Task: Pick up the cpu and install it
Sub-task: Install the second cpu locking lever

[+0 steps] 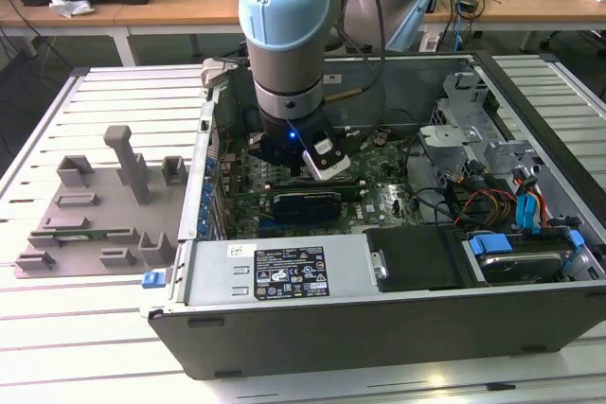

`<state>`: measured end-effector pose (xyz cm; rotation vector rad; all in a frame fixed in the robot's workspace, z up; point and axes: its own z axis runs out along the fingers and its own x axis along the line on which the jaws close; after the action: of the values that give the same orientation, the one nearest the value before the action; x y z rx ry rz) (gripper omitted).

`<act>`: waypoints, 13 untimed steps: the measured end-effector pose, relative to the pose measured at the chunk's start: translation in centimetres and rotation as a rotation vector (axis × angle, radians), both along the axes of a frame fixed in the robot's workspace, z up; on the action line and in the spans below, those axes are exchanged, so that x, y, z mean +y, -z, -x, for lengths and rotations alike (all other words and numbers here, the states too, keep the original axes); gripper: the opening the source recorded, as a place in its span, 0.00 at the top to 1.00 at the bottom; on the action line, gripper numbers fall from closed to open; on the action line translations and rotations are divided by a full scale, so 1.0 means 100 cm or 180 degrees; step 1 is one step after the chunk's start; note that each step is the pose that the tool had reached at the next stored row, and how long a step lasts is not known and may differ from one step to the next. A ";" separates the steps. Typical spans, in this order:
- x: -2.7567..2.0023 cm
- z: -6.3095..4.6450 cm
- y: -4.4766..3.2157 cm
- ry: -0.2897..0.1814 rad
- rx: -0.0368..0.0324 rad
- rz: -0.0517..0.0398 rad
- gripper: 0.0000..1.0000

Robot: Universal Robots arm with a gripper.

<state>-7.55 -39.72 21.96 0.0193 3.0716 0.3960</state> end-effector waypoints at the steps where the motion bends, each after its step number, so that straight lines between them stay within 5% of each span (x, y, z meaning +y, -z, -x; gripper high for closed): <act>1: 0.0000 0.000 -0.0013 0.0011 0.0001 0.0036 0.89; 9: 0.0037 -0.019 -0.0012 0.0079 0.0001 0.0095 0.89; 13: 0.0104 -0.031 -0.0012 0.0097 0.0001 0.0120 0.89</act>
<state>-4.45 -38.68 22.08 0.0648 3.0742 0.3365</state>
